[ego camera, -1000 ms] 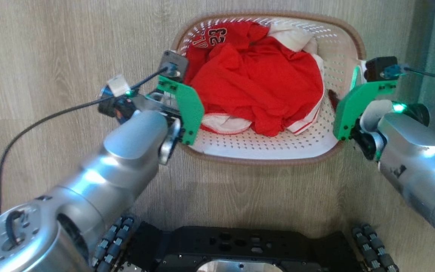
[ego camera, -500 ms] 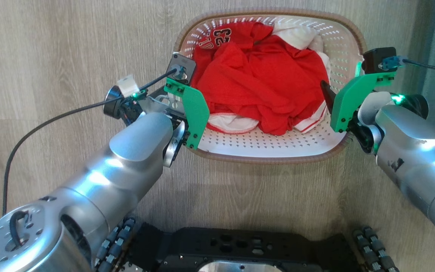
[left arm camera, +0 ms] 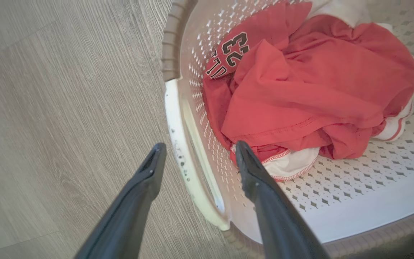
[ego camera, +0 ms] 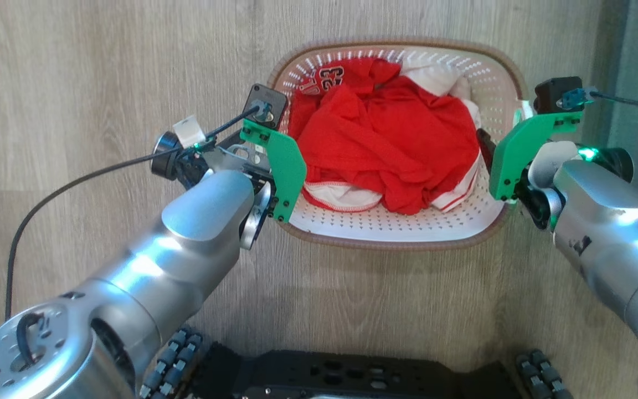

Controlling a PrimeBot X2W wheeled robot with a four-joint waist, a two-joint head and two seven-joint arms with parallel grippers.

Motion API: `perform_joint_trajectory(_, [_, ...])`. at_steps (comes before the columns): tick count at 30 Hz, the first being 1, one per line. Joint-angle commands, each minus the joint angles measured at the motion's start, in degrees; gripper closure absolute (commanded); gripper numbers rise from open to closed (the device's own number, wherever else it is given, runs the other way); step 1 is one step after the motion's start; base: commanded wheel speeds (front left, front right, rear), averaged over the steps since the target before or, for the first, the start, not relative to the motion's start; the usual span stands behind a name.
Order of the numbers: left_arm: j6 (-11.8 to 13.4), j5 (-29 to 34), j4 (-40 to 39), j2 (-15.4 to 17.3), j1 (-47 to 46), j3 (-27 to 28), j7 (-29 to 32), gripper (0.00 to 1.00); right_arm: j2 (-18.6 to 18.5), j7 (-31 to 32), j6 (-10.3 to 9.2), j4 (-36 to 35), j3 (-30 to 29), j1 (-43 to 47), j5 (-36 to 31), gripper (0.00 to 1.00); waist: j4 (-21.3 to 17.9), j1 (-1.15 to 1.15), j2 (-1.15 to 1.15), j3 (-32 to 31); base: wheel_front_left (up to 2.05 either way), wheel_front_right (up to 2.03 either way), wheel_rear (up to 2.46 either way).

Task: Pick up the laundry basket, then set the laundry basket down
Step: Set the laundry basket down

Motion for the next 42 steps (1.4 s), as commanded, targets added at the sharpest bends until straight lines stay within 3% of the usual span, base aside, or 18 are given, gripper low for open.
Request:
perform_joint_trajectory(1, [0.17, -0.22, -0.6, 0.57, 1.64, 0.34, 0.11, 0.0, 0.76, 0.14, 0.56, -0.02, 0.47, 4.29, -0.1, 0.0, 0.13, 0.0, 0.0, -1.12, 0.0, 0.0, 0.0])
perform_joint_trajectory(5, [-0.7, 0.7, 0.26, 0.57, 3.21, 0.34, 2.11, 0.0, 1.41, 0.17, 0.56, 0.84, 0.5, 5.36, 0.07, 0.0, 0.07, 0.0, 0.0, -4.26, 0.0, 0.0, 0.0])
perform_joint_trajectory(14, [-0.06, 2.49, 3.75, 0.57, 6.46, 0.34, 1.81, 0.0, 3.67, 1.31, 0.56, 3.77, 0.53, 8.56, 0.54, 0.0, -0.65, 0.0, 0.0, -13.26, 0.0, 0.0, 0.0])
perform_joint_trajectory(17, [0.73, -0.17, 4.88, 0.57, 7.75, 2.06, -1.07, 0.0, 4.8, 1.31, 0.56, 4.45, -0.21, 9.77, 1.53, 0.0, -1.23, 0.0, 0.0, -16.53, 0.0, 0.0, 0.0])
perform_joint_trajectory(25, [-0.75, -2.48, 9.41, 0.57, 10.14, 2.34, -8.08, 0.0, 6.44, -2.6, 0.56, 3.35, -1.84, 12.36, 3.27, 0.0, -3.17, 0.0, 0.0, -25.31, 0.0, 0.0, 0.0])
perform_joint_trajectory(33, [-1.8, -4.87, 10.67, 0.57, 11.06, 4.72, -17.85, 0.0, 5.08, -9.67, 0.56, -3.72, -4.64, 13.45, 4.21, 0.0, -4.56, 0.0, 0.0, -32.95, 0.0, 0.0, 0.0])
perform_joint_trajectory(39, [-0.59, -2.38, 5.91, 1.57, 11.27, 10.99, -20.0, 0.0, 2.0, -10.44, 0.56, -11.95, -13.12, 13.1, -0.87, 0.0, -5.18, 0.0, 0.0, -36.97, 0.0, 0.0, 0.0])
perform_joint_trajectory(40, [0.93, 1.83, 0.57, 3.22, 12.99, 14.98, -20.02, 0.0, 0.62, -10.45, 0.56, -15.61, -19.18, 14.73, -5.94, 0.0, -5.32, 0.0, 0.0, -38.37, 0.0, 0.0, 0.0])
perform_joint_trajectory(42, [1.71, 4.34, -2.34, 3.99, 14.23, 16.92, -20.03, 0.0, 0.08, -10.45, 0.56, -17.55, -22.68, 15.88, -8.87, 0.0, -5.35, 0.0, 0.0, -39.02, 0.0, 0.0, 0.0])
